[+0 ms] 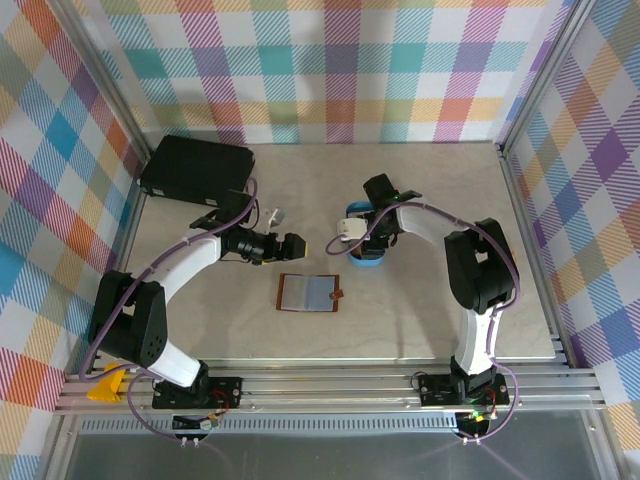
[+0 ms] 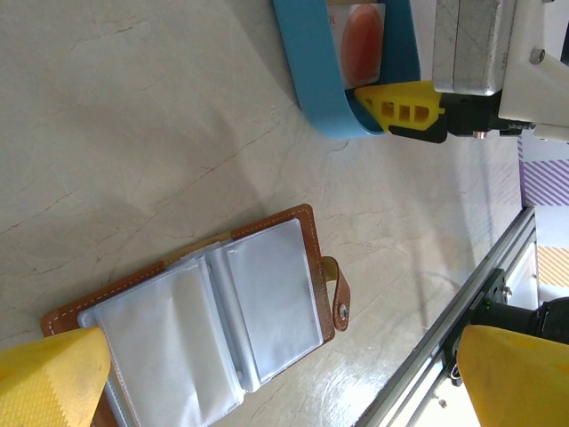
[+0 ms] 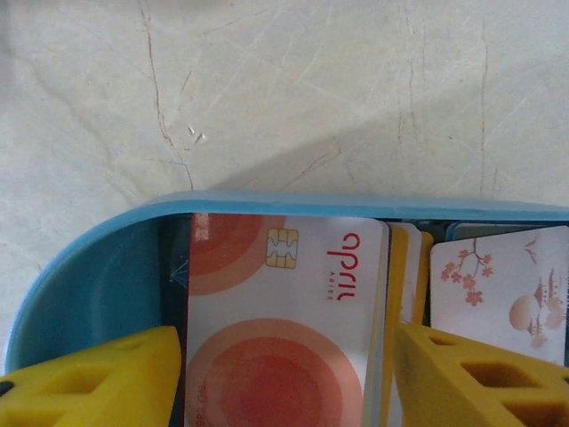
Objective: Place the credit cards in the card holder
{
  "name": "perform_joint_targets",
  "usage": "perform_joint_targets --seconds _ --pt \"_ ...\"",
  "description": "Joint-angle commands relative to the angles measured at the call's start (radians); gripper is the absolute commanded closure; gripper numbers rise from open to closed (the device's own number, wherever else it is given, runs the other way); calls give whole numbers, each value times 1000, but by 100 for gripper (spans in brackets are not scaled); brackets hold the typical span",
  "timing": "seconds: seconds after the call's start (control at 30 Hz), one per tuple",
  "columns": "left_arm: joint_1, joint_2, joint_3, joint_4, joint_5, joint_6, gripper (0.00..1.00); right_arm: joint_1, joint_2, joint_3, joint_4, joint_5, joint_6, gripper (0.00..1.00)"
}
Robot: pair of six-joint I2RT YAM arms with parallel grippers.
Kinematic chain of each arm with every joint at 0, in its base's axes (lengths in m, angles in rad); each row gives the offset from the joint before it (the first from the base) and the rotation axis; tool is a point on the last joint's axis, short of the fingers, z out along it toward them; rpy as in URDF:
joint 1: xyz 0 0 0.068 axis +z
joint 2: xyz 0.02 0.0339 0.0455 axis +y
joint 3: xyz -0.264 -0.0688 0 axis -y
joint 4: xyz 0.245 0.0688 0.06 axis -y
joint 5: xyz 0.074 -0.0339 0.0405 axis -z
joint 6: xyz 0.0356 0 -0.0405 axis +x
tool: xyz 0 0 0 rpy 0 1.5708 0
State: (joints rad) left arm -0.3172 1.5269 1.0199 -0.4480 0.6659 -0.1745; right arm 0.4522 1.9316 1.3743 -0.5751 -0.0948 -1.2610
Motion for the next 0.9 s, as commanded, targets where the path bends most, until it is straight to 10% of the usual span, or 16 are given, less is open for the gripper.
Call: perform_joint_targets --seconds 0.0,0.47,0.87 --pt "12 -30 7 23 36 1 0 0 39 67 -72 -43 3 33" --pt "12 -28 -3 54 87 -16 0 -15 141 113 -128 -25 -14 34" --pt "11 -31 -9 60 83 -18 0 -15 43 -20 87 18 -47 80"
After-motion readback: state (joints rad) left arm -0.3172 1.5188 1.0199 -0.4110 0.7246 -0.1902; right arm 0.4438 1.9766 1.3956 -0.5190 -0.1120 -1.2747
